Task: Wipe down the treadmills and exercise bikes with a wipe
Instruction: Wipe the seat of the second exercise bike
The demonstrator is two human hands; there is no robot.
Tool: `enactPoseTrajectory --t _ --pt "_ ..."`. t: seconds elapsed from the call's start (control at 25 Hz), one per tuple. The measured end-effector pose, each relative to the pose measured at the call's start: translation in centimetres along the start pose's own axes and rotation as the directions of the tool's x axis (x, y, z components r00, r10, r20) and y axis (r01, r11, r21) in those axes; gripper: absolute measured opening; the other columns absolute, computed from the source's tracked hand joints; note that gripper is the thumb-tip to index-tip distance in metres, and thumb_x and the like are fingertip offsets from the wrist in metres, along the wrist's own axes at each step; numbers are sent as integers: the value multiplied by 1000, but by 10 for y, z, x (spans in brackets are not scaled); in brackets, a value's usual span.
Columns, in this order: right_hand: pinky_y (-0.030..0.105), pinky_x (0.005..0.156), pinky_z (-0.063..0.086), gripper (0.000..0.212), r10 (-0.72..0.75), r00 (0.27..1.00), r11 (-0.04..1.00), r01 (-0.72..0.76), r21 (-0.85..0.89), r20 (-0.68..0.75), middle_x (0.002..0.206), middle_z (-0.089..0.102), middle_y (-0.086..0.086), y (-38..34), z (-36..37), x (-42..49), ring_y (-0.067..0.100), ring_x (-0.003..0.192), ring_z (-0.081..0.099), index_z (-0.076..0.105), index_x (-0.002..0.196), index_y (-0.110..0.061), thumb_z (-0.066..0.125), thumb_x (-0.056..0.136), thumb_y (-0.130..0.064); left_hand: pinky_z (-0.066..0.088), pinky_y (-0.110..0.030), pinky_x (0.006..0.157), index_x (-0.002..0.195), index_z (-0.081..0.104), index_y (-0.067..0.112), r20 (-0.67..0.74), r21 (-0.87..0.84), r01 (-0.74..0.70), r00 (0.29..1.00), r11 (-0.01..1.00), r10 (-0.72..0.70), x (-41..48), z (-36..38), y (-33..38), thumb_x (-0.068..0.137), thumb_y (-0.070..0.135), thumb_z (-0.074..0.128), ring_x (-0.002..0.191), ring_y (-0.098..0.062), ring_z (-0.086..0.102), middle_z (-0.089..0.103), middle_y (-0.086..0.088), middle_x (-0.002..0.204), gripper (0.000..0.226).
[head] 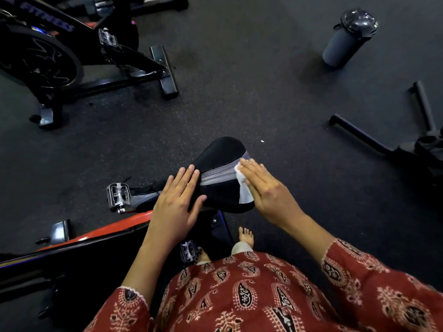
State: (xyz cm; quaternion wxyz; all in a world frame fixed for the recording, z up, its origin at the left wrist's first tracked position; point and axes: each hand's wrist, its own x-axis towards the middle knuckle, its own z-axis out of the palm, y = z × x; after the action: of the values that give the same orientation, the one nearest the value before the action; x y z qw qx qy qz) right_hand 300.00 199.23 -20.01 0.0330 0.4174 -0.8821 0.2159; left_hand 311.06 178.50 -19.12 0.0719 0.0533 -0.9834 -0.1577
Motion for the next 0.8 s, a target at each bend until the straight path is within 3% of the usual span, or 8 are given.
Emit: enactPoseTrajectory --t 0.08,0.2,0.28,0.36,0.48,0.64,0.72,0.8 --pt "38 115 22 43 57 998 998 -57 23 -13 140 49 20 -14 5 1 34 130 46 51 133 4 39 93 -8 17 -36 112 136 48 0 -7 1 -5 1000 1000 5 0 1 2 93 36 40 133 -33 40 44 -16 143 57" --pt "41 110 28 42 -187 980 982 188 -7 72 135 55 19 -42 19 15 34 126 51 58 126 4 41 90 -8 16 -37 112 136 47 -1 4 11 -23 1000 1000 23 0 2 2 94 36 38 133 -33 39 43 -18 144 57" --pt "41 109 32 40 -202 978 979 203 -9 50 134 56 16 -30 14 15 30 127 52 59 126 2 42 92 -11 15 -36 112 137 46 0 18 14 -31 999 999 30 -1 2 3 97 41 33 134 -32 37 41 -18 145 59" --pt "41 108 37 40 -5 999 999 6 42 -36 135 55 15 -21 7 3 29 128 50 58 129 2 43 94 -13 14 -35 113 138 44 2 31 10 -44 999 999 44 0 3 7 100 46 24 136 -30 35 40 -17 146 61" --pt "40 101 45 41 272 958 962 -269 46 -85 130 58 20 -33 6 2 34 122 55 58 126 5 41 95 -16 15 -35 114 140 43 3 53 5 -95 994 995 95 7 9 15 101 46 19 138 -26 30 38 -16 148 62" --pt "33 104 35 46 561 812 813 -577 75 161 149 39 18 -37 1 40 33 132 44 33 146 0 31 105 -22 11 -35 114 141 41 4 58 -16 -119 991 993 120 13 15 24 102 45 17 140 -21 22 36 -14 149 62" --pt "36 97 37 45 572 805 798 -591 121 158 141 48 19 -30 3 42 36 124 50 38 143 -1 33 104 -24 9 -35 114 142 39 4 56 -15 -123 991 992 124 12 16 23 102 44 18 140 -21 21 35 -14 150 61" --pt "34 101 41 43 543 840 829 -537 160 5 134 54 21 -41 1 24 35 123 53 50 134 4 38 101 -21 8 -34 115 143 38 4 54 -21 -130 990 991 131 10 16 22 102 45 18 141 -19 19 34 -14 150 61"
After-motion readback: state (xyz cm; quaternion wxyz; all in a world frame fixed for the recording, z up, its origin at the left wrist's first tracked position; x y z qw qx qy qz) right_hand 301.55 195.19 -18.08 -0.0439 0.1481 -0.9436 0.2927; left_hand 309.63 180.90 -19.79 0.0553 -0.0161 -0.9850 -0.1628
